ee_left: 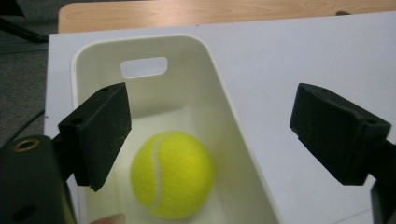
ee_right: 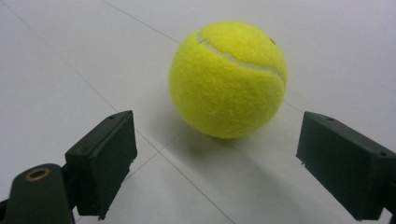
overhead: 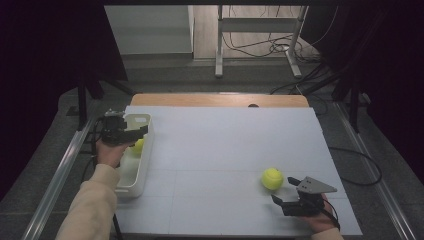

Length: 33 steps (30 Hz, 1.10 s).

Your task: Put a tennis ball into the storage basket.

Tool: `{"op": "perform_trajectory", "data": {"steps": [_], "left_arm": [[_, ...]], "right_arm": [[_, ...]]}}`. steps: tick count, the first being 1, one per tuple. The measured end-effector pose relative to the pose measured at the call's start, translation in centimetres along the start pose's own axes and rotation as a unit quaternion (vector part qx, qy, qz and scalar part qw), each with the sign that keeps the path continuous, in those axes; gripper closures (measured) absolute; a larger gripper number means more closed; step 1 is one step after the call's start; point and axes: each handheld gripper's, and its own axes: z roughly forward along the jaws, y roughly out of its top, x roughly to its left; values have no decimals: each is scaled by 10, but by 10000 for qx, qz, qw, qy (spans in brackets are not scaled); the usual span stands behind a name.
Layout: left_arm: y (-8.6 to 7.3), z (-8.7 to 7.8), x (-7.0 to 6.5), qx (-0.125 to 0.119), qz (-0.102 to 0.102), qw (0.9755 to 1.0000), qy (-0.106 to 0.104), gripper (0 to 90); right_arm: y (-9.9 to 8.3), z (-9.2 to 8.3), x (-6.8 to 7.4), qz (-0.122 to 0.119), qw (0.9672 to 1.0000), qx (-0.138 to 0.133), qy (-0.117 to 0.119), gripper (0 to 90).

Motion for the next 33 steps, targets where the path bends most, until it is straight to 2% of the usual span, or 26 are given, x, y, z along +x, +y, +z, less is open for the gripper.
{"op": "perform_trajectory", "data": {"steps": [4,9,14,15,21,24,33], "left_arm": [[0,-3,-2,-86,-27,9999,-78,141],[0,-11,-12,-247,159,9993,-238,149],[-1,-13,-20,-315,332,9985,-301,160],[-2,-15,-25,-377,442,9979,-282,160],[-2,-17,-42,-401,638,9955,-575,165],[-2,-18,-48,-415,718,9944,-650,165],[-1,-19,-57,-455,812,9924,-802,160]], "right_arm": [[0,0,0,0,10000,-10,-5,126],[0,-1,0,34,10000,-52,13,126],[0,-1,0,35,10000,-75,25,126],[0,-1,0,37,10000,-75,23,126],[0,-2,0,34,9999,-97,23,126],[0,-2,0,31,9999,-100,15,126],[0,-2,0,28,9999,-105,24,126]]}}
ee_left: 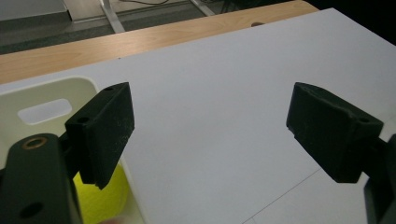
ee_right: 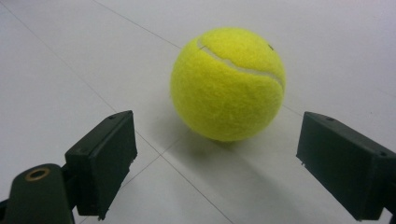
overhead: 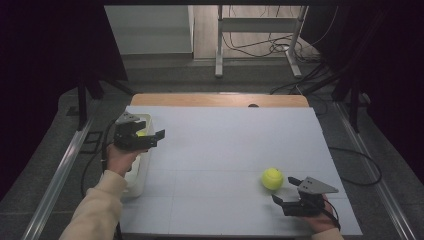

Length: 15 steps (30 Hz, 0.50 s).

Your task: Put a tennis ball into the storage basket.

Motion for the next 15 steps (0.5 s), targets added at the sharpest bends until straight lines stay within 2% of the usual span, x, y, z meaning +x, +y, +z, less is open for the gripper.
{"op": "perform_trajectory", "data": {"steps": [15], "left_arm": [[2,5,-12,-7,116,9998,-150,160]], "right_arm": [[0,-1,0,13,10000,-10,-14,126]]}}
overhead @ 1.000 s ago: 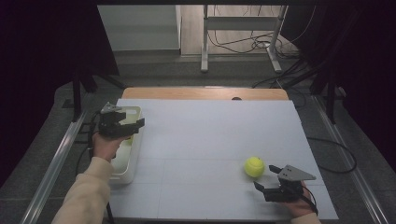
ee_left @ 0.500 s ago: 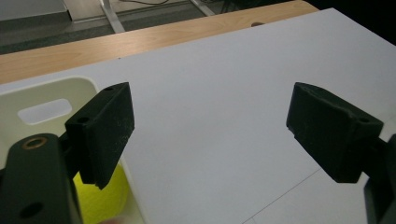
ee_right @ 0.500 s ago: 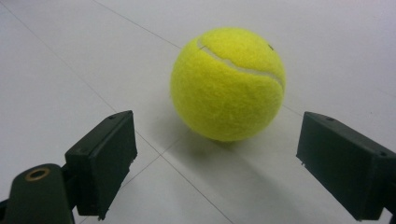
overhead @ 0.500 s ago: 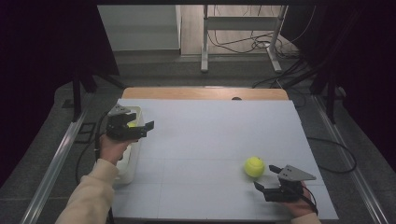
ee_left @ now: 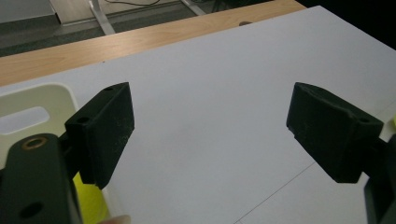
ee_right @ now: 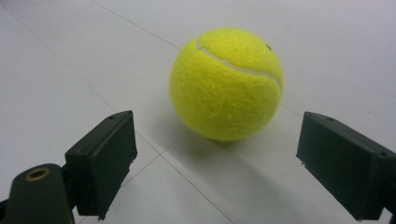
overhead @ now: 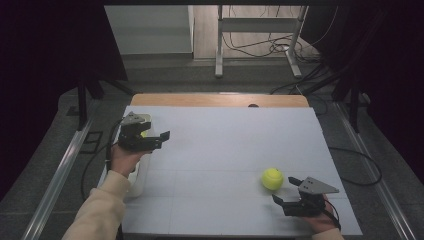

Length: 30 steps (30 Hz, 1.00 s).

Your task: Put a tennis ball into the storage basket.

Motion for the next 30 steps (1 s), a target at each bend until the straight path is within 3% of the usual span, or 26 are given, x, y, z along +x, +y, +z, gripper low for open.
{"op": "perform_trajectory", "data": {"steps": [10,21,30], "left_arm": [[-2,8,-16,-68,147,9994,-304,160],[0,15,-32,-101,292,9983,-489,160],[-4,9,-45,-181,430,9957,-796,159]], "right_arm": [[0,0,0,-4,10000,13,7,126],[1,-1,-2,90,9999,-64,27,126],[1,0,-4,150,9998,-93,38,124]]}}
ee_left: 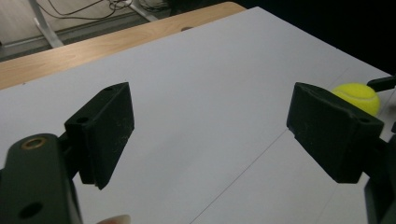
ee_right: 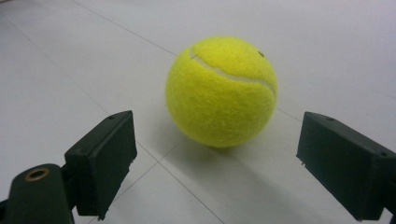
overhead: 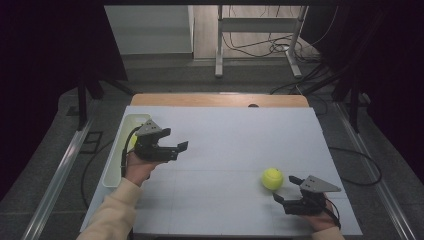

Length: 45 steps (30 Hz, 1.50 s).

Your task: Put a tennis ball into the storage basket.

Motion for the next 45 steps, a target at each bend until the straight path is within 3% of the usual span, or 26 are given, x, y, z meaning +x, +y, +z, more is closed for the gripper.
{"op": "perform_trajectory", "data": {"steps": [7,24,45], "left_arm": [[1,7,-7,-73,-46,9997,-239,159],[0,29,-32,46,117,9981,-611,158],[-5,66,-68,302,347,9926,-1124,159]], "right_arm": [[-2,-2,0,2,10000,-2,14,124],[-4,-7,2,5,10000,-2,-3,124],[-2,-7,3,10,10000,-81,36,124]]}}
